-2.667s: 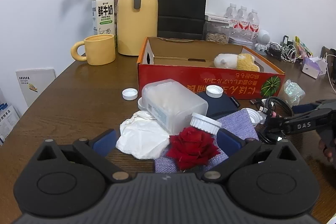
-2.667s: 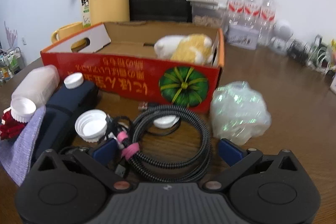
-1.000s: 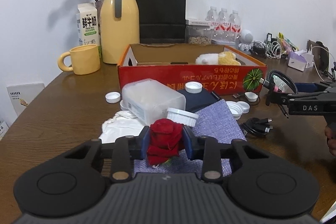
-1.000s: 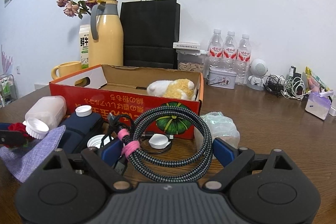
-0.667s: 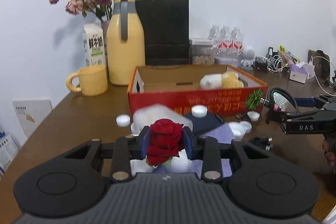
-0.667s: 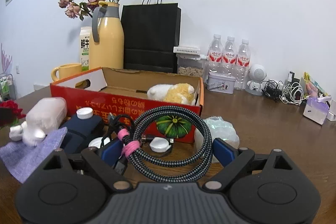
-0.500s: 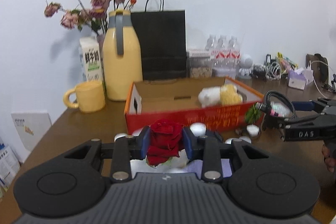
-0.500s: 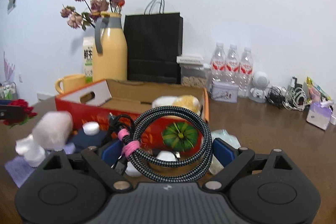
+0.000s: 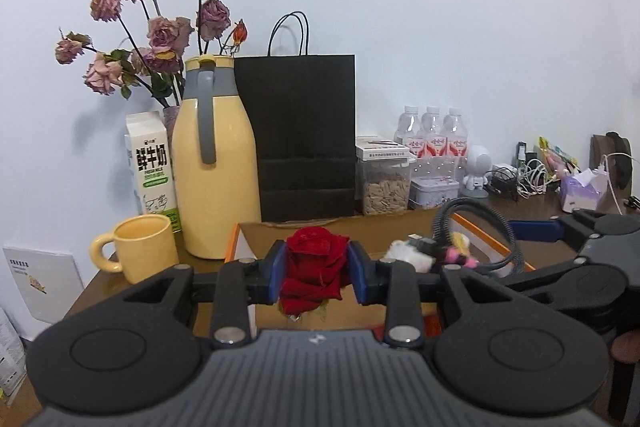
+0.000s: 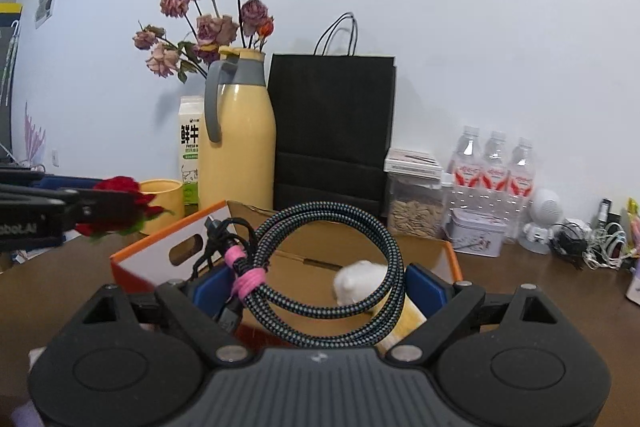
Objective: Organize objects
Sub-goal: 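Carry the cable toward the box with the right tool while the left tool grasps the red rose, then release the cable into the box with the right tool while the left tool drops the rose in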
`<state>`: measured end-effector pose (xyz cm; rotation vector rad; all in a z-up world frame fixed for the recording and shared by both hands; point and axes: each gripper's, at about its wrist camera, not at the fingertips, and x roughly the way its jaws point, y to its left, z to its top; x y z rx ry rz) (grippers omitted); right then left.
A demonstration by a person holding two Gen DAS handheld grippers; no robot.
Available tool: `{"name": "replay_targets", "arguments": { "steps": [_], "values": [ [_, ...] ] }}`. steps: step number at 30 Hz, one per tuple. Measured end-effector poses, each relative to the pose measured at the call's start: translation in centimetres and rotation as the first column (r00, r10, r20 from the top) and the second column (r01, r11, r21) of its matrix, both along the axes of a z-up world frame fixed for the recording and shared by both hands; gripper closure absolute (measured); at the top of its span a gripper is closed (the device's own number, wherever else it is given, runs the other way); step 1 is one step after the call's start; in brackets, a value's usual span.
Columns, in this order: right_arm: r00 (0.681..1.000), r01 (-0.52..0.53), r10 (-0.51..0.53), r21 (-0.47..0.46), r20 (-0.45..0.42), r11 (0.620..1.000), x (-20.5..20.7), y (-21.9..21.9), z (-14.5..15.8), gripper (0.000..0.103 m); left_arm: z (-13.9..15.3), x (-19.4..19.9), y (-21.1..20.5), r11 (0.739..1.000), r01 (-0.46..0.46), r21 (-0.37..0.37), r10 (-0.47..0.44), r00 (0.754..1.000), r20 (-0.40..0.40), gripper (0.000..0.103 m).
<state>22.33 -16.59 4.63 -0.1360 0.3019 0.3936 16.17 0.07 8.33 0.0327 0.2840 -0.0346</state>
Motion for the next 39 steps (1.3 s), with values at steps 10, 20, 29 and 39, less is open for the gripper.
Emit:
{"name": "replay_targets", "arguments": {
  "steps": [10,20,29,39],
  "values": [
    [0.987,0.047,-0.051,-0.026,-0.150,0.999,7.7,3.5,-2.4,0.011,-2.0,8.6,0.9,0.995,-0.080,-0.054,0.074,0.992,-0.101,0.069],
    [0.966,0.048,-0.053,-0.028,-0.253,0.998,9.5,3.0,-4.9,0.011,-4.6,10.3,1.5,0.997,-0.071,-0.027,0.065,0.980,-0.187,0.068],
    [0.963,0.052,-0.055,-0.018,-0.265,0.998,9.1,2.4,-4.7,0.000,-4.1,9.3,1.1,0.994,-0.109,-0.023,0.106,0.987,-0.120,0.000],
    [0.969,0.058,-0.058,-0.006,-0.239,0.998,8.6,2.1,-4.2,0.000,-4.0,9.3,1.0,0.994,-0.105,-0.025,0.101,0.987,-0.122,0.000]
  ]
}}
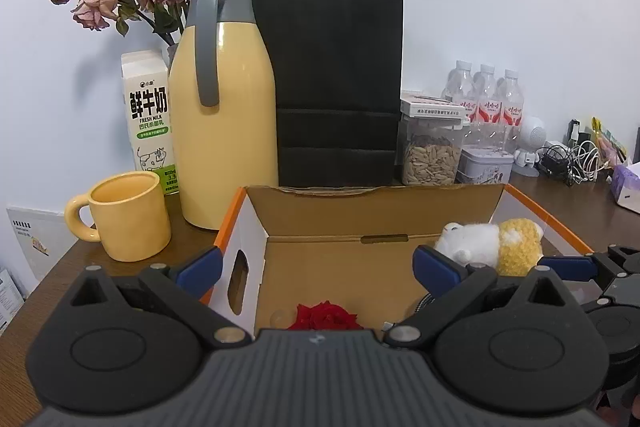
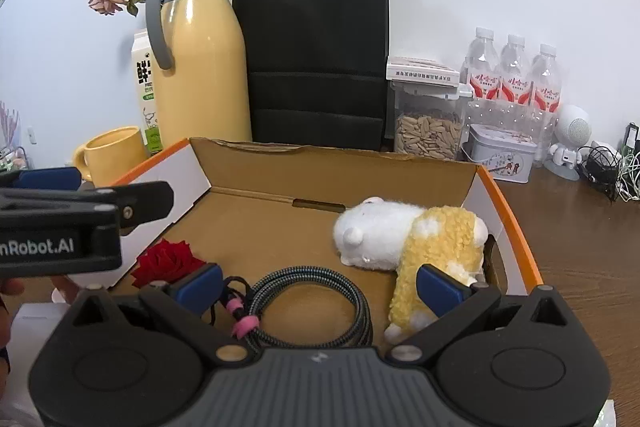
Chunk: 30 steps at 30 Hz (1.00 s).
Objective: Organize objects
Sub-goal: 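Release the cable into the box with the right tool while the left tool drops the rose in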
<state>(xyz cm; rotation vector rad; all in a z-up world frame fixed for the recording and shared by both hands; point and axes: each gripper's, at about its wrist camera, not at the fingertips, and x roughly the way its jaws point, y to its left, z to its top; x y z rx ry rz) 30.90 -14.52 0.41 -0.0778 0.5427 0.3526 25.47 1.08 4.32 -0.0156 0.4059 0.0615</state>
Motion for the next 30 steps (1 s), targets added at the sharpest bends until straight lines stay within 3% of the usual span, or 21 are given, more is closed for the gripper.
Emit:
{"name": "replay_targets", "arguments": {
  "steps": [11,19,30],
  "values": [
    [0.998,0.009,-0.010,0.010,0.068,1.000,-1.7,-0.7,1.3,0.000,1.0,-1.2,-0.1,1.000,0.005,-0.003,-0.005,0.999,0.047,0.000],
    [0.991,0.018,-0.020,0.018,0.135,1.000,-4.5,-1.7,2.5,0.000,2.9,-3.9,-0.8,1.000,0.028,0.004,-0.029,0.993,0.117,0.000],
    [0.988,0.008,-0.016,0.051,0.152,0.999,-9.0,-3.4,3.5,0.000,4.0,-8.6,-1.3,0.999,0.040,0.004,-0.040,0.986,0.161,0.000]
  ]
}}
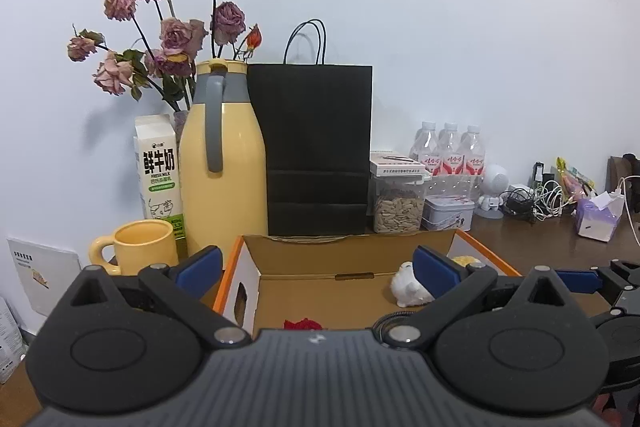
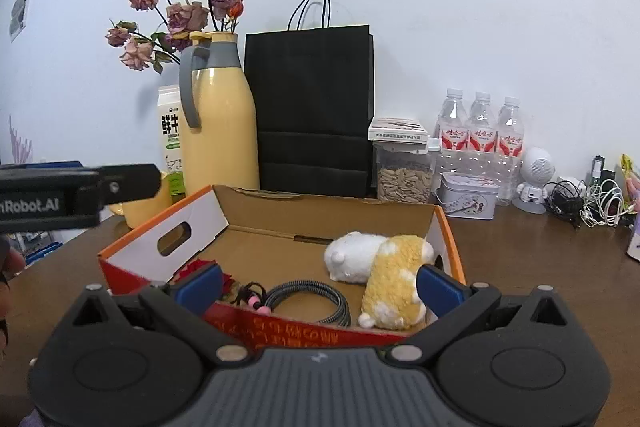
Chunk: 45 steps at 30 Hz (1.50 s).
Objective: Organize objects
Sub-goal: 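Release the cable into the box with the right tool while the left tool drops the rose in, then return the right tool to the table and grasp the black charging cable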
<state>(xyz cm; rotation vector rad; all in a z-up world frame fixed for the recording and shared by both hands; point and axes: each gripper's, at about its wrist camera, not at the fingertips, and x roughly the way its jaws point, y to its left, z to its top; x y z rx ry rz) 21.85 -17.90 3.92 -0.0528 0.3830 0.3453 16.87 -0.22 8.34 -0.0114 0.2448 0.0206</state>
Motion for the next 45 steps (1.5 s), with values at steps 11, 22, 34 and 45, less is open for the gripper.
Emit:
{"name": "replay_targets", "arguments": {
  "steps": [11,22,34,45],
  "values": [
    [0.999,0.006,-0.006,-0.008,-0.042,1.000,-4.6,-1.8,-1.4,0.000,-0.8,-4.3,0.2,1.000,-0.011,0.003,0.011,0.999,-0.038,0.000],
    [0.995,0.007,-0.009,-0.026,-0.098,1.000,-8.8,-3.1,-3.5,0.000,-3.1,-8.8,1.0,1.000,-0.024,0.002,0.024,0.993,-0.113,0.000],
    [0.990,0.016,-0.021,-0.036,-0.141,0.999,-11.5,-4.7,-4.8,0.000,-4.7,-12.2,2.4,0.998,-0.057,-0.009,0.055,0.982,-0.182,0.000],
    [0.984,0.023,-0.028,-0.030,-0.176,0.999,-11.4,-5.7,-5.6,0.000,-4.8,-12.4,2.0,0.999,-0.049,-0.020,0.044,0.977,-0.207,0.000]
  ]
}}
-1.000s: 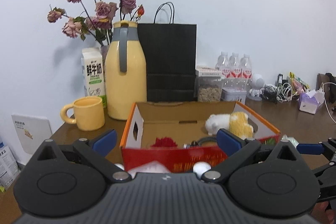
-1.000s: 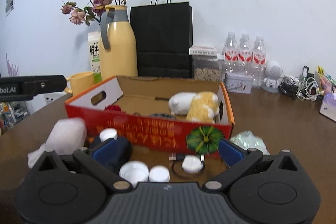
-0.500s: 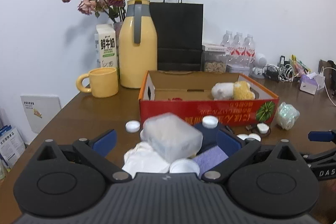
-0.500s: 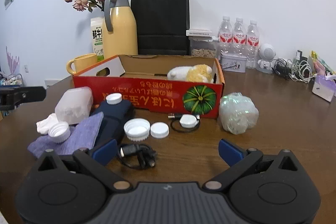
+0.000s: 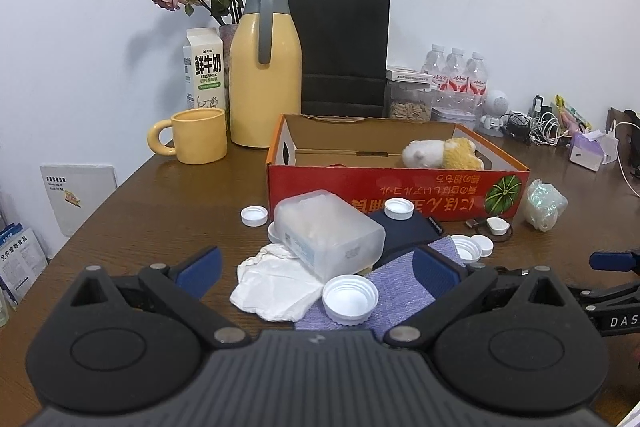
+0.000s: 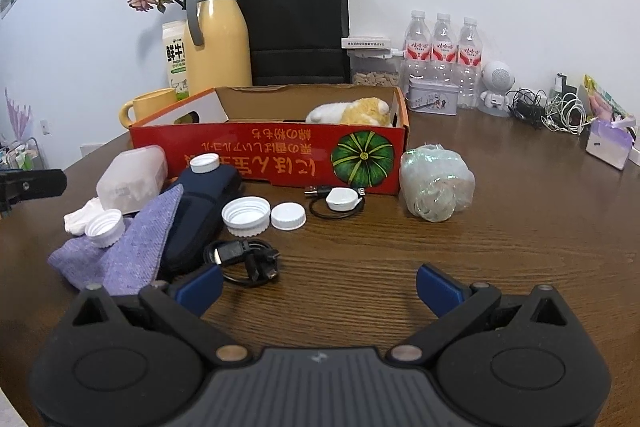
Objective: Organize objects
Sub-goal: 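Return the right tool to the table and grasp the black charging cable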
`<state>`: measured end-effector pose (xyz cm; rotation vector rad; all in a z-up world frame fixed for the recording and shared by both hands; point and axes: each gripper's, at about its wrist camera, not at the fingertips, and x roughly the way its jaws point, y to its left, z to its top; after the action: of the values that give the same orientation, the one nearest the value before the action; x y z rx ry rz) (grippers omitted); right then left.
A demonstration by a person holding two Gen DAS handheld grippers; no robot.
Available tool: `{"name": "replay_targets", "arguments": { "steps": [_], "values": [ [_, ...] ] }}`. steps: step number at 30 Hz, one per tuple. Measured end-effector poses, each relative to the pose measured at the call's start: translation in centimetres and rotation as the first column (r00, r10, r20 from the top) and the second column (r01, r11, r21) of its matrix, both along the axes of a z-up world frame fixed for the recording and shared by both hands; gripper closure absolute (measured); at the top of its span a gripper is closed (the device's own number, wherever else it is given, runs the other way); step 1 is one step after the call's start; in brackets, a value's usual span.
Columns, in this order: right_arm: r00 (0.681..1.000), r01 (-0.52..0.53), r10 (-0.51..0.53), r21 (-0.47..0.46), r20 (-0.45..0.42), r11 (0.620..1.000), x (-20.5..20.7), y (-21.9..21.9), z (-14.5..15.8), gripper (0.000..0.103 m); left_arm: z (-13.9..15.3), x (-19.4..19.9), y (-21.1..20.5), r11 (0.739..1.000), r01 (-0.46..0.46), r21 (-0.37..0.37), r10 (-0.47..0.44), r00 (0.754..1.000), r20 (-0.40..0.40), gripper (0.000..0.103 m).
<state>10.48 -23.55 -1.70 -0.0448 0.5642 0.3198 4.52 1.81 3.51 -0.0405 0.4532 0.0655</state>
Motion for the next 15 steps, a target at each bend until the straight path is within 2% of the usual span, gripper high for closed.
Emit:
{"name": "replay_targets", "arguments": {
  "steps": [10,15],
  "values": [
    [0.999,-0.027,0.026,-0.012,-0.019,1.000,1.1,0.6,-0.2,0.000,-0.1,0.6,0.3,1.000,-0.019,-0.013,0.019,1.000,-0.019,0.000],
    [0.996,-0.088,0.086,-0.054,-0.038,0.995,2.0,2.1,-0.5,0.000,-0.3,1.0,0.7,0.999,-0.028,-0.020,0.027,0.999,-0.026,0.000]
  ]
}}
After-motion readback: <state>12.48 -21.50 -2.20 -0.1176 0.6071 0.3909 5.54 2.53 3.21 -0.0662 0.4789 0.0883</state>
